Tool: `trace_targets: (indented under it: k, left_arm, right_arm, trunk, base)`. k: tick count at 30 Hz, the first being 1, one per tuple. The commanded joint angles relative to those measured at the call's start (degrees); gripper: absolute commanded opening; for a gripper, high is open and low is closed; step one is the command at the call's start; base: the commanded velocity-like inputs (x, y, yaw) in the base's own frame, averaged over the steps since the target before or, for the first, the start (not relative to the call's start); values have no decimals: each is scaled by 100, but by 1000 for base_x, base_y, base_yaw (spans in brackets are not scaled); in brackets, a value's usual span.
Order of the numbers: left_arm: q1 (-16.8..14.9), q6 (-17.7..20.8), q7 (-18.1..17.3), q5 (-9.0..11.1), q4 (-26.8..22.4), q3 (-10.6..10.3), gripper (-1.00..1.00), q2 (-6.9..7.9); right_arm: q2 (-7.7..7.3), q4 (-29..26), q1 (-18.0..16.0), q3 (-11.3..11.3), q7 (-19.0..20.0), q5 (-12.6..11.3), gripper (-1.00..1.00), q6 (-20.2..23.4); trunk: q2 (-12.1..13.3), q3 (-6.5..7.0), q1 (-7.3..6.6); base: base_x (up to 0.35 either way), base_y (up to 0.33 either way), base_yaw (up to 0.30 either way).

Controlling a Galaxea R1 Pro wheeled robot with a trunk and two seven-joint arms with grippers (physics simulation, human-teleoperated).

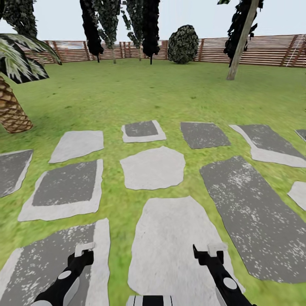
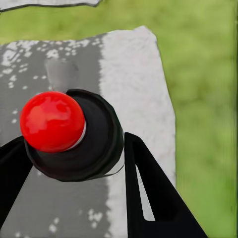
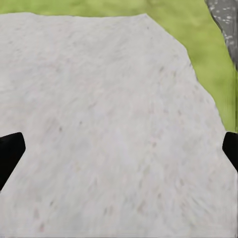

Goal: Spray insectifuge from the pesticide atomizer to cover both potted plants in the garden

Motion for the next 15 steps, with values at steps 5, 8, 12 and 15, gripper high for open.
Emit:
trace_targets:
  k: [5,8,12,15]
  left_arm:
    - [0,-58,4,34,-10,7,-100,-3]
    - [1,-65,16,24,1,6,-100,-6]
    - [1,-69,24,21,14,7,-100,-11]
    - [1,-85,13,20,15,6,-100,-10]
  right_arm:
    - [-114,39,-2,-11,-4,22,100,-20]
    - [-142,115,0,-15,-4,22,100,-20]
    - [-149,288,1,-15,-4,15,100,-21]
    - [-147,346,-1,-11,-4,14,100,-21]
  trunk:
    - [6,151,-14]
    - [10,244,-21]
    - [11,301,-24]
    - [11,327,-24]
  base:
    - [0,0,-17]
    - [0,0,-66]
    - [0,0,-81]
    - [0,0,-86]
